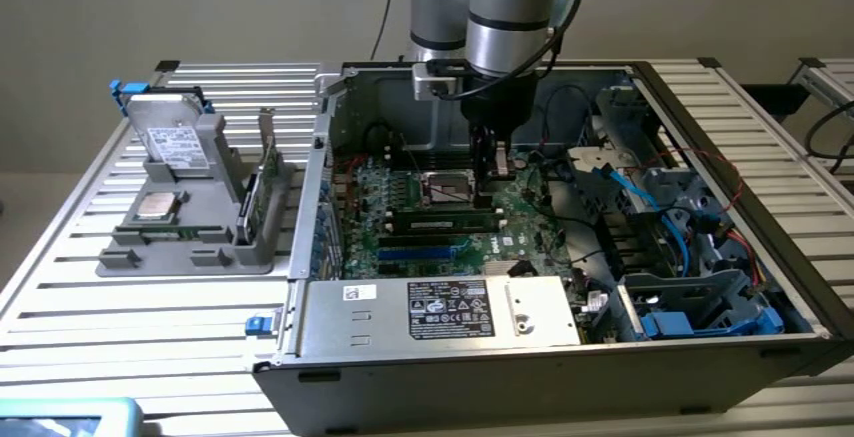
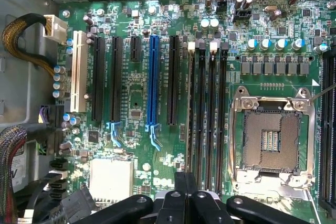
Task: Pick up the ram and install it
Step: 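Press down the ram until it locks into place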
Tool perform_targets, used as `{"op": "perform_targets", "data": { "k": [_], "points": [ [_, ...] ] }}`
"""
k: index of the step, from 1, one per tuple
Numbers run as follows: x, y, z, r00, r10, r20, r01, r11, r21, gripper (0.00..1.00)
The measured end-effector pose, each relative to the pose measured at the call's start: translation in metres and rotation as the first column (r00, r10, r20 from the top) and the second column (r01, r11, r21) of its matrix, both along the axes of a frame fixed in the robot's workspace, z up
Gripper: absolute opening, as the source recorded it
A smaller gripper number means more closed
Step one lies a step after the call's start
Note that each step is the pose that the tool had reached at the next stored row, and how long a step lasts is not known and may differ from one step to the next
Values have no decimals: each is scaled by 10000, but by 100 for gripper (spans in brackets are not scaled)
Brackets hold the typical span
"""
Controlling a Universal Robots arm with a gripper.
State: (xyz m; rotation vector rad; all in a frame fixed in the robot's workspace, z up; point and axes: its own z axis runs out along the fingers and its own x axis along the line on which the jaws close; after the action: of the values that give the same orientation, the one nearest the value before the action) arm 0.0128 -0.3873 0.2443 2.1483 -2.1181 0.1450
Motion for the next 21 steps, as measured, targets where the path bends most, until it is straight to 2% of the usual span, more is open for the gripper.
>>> {"op": "perform_targets", "data": {
  "k": [8, 12, 17, 21],
  "points": [
    [-6, 0, -45, 9993, -382, 24, 382, 9993, 0, 11],
    [-14, 0, -51, 9993, -377, 40, 377, 9993, -13, 11],
    [-28, 0, -61, 9993, -339, 169, 339, 9994, -39, 11],
    [-47, 0, -78, 9993, -337, 184, 338, 9994, -62, 11]
  ]
}}
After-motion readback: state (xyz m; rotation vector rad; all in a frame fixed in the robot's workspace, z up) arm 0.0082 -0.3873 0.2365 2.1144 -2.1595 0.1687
